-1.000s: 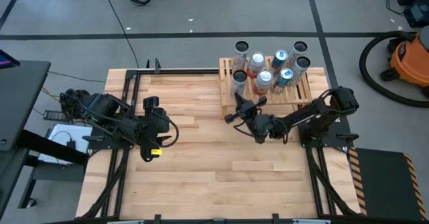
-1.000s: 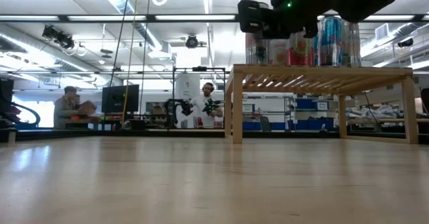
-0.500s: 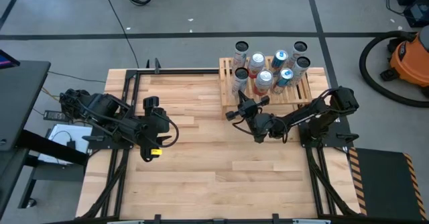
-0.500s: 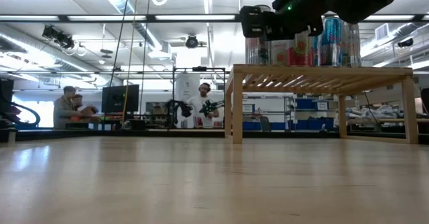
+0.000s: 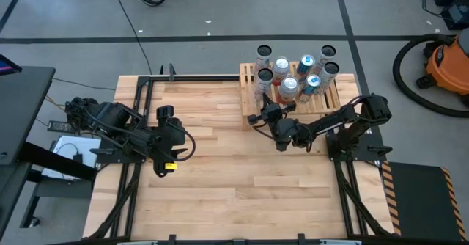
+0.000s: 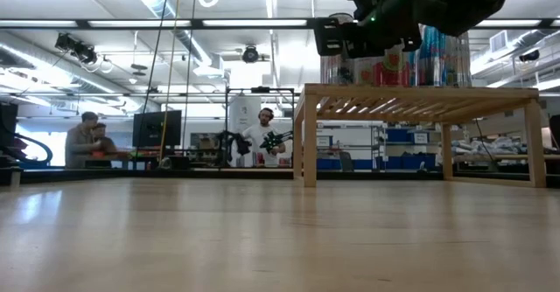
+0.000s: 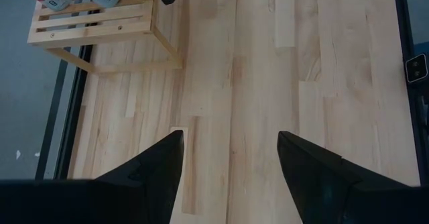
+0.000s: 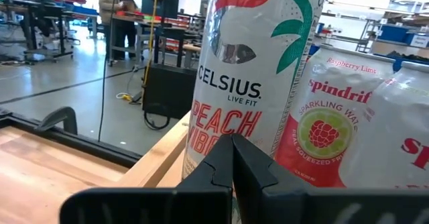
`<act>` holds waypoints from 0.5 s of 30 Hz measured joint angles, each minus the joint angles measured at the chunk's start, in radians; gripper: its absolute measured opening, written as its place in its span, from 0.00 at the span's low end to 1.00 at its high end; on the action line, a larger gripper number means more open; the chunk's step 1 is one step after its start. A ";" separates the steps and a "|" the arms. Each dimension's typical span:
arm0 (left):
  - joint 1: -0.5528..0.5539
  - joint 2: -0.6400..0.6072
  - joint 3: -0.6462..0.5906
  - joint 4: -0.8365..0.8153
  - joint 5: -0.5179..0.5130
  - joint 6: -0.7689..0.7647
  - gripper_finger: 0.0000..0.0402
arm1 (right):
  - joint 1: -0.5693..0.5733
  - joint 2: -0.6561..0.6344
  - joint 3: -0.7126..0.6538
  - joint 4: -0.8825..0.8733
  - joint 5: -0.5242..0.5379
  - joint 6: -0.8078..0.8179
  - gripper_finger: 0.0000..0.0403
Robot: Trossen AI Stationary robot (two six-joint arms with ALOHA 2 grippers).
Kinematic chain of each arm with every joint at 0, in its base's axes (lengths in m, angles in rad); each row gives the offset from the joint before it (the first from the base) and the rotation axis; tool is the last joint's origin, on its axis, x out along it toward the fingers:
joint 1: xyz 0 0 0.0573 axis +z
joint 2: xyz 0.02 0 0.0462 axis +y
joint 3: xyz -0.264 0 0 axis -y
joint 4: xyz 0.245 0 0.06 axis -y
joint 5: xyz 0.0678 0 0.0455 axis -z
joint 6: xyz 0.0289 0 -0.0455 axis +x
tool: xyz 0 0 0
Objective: Place canned beverage on shelf
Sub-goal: Put the white-pink soda can on the shelf aligned with the other white-pink soda can
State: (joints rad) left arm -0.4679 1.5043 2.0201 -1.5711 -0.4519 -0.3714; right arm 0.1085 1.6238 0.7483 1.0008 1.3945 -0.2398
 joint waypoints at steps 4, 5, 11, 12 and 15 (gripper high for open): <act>0.000 0.000 0.000 0.000 0.000 0.000 0.60 | 0.000 0.000 0.000 0.000 0.002 -0.006 0.02; 0.000 0.000 0.000 0.000 0.000 0.000 0.60 | 0.000 0.000 0.000 0.000 0.005 -0.006 0.02; 0.000 0.000 0.000 0.000 0.000 0.000 0.60 | 0.000 0.000 0.000 0.020 0.045 -0.055 0.02; 0.000 0.000 0.000 0.000 0.000 0.000 0.60 | 0.000 0.000 0.000 0.035 0.044 -0.069 0.02; 0.000 0.000 0.000 0.000 0.000 0.000 0.60 | 0.000 0.000 0.000 0.103 0.027 -0.110 0.02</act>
State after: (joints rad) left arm -0.4679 1.5043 2.0203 -1.5711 -0.4517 -0.3714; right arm 0.1085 1.6235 0.7483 1.1043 1.4212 -0.3495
